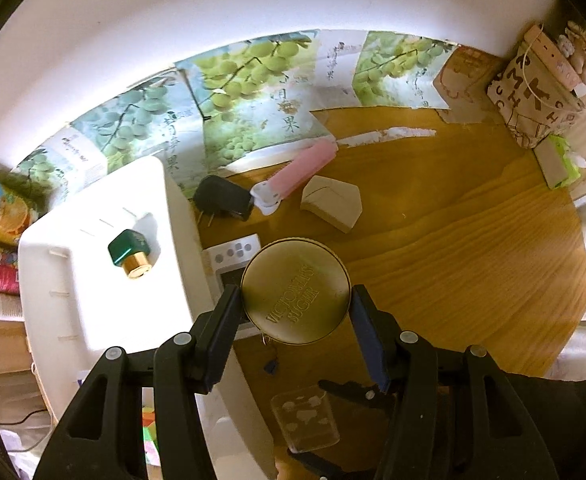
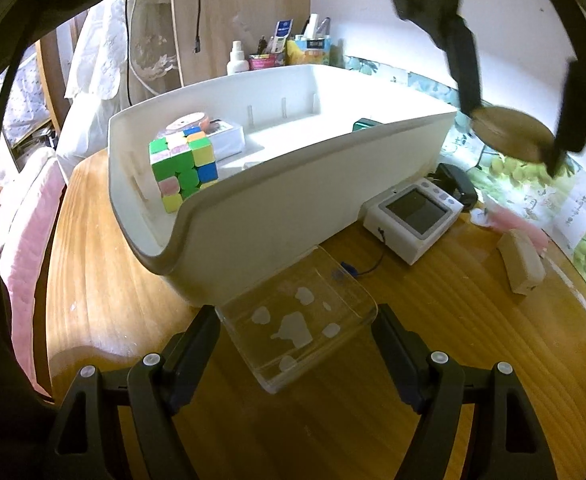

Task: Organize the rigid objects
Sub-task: 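Lift the gold tin over the tray with the left tool while the right carries the clear box, then release the gold tin into the tray with the left tool while the right releases the clear box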

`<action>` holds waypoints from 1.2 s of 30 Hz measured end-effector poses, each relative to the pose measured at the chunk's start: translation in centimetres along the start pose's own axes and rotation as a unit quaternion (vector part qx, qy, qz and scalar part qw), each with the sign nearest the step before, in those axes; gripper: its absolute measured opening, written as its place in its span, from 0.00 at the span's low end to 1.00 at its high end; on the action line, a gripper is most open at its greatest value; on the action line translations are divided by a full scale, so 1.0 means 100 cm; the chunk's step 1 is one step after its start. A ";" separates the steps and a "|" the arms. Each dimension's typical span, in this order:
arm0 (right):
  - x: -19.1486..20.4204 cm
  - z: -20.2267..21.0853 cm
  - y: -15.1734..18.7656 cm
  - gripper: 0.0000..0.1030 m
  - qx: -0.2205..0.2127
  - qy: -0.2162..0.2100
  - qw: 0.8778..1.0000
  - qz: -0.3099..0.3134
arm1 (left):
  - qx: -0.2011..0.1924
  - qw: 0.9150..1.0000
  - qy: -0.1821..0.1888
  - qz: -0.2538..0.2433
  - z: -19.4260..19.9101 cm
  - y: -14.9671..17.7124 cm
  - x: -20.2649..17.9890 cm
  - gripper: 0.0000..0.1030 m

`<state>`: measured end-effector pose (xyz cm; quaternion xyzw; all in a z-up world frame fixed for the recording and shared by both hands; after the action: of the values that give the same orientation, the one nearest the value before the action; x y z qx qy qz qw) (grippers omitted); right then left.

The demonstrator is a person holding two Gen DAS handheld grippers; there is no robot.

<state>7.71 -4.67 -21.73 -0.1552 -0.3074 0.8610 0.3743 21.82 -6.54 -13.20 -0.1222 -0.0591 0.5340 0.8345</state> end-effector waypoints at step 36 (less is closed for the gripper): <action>0.024 0.070 -0.070 0.76 -0.068 0.130 0.983 -0.109 | -0.100 0.994 -0.014 0.034 0.120 0.081 0.111 0.57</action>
<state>6.47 -2.05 -11.99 -0.2568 -0.3289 0.7646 0.4911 16.71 8.44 -4.20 -0.1990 -0.1199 0.5555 0.7984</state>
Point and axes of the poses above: each gripper's, at about its wrist camera, not at the fingertips, and z roughly against the way its jaws point, x to its left, y to its underside, the point moved 2 cm from there along -z, roughly the way its jaws point, and after that the axes turned 3 degrees about y, right-handed, at the moved point
